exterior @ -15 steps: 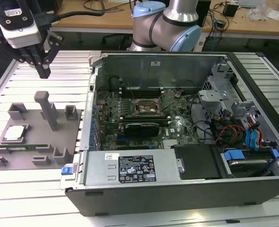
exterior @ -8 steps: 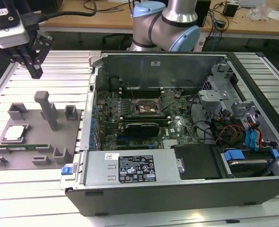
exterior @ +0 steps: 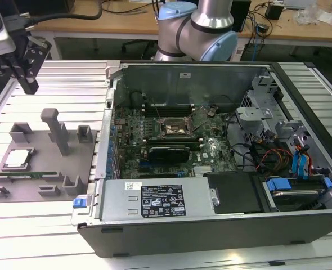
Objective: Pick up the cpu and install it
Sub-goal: 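Reach for the cpu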
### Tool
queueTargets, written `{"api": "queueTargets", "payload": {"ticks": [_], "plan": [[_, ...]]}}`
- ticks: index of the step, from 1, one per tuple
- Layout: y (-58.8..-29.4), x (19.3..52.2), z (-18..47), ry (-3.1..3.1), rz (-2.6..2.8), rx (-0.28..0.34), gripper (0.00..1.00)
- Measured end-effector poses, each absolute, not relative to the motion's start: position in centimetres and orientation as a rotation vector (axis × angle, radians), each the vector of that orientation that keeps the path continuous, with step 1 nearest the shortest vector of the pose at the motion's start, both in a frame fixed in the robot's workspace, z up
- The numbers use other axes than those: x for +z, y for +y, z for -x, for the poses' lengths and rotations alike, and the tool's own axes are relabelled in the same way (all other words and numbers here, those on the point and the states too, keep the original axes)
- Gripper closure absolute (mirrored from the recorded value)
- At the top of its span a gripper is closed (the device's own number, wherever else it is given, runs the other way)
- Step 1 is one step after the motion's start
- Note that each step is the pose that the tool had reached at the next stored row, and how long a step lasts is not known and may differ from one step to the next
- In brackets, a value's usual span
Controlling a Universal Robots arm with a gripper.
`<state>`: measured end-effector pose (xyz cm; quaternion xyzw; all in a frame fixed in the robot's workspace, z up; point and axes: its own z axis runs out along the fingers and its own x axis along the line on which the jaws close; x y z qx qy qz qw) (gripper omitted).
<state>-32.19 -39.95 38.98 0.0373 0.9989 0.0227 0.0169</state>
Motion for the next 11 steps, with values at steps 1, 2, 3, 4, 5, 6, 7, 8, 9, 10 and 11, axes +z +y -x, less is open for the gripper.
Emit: {"api": "queueTargets", "payload": {"ticks": [1, 2, 3, 4, 5, 6, 7, 8, 9, 10, 11], "plan": [[-40.0, 38.9, 32.5, 3.105, -0.116, 0.071, 0.89], [-40.0, 38.8, 32.7, 3.105, -0.116, 0.071, 0.89], [-40.0, 38.8, 32.9, 3.105, -0.116, 0.071, 0.89], [-40.0, 38.6, 33.1, 3.104, -0.116, 0.071, 0.89], [-40.0, 38.5, 33.3, 3.104, -0.116, 0.071, 0.89], [-40.0, 38.4, 33.5, 3.104, -0.116, 0.071, 0.89], [-40.0, 38.2, 33.6, 3.105, -0.116, 0.071, 0.89], [-40.0, 38.1, 33.8, 3.105, -0.116, 0.071, 0.89], [-40.0, 37.9, 34.0, 3.105, -0.116, 0.07, 0.89], [-40.0, 37.7, 34.2, 3.104, -0.116, 0.071, 0.89], [-40.0, 37.5, 34.4, 3.104, -0.116, 0.071, 0.89]]}}
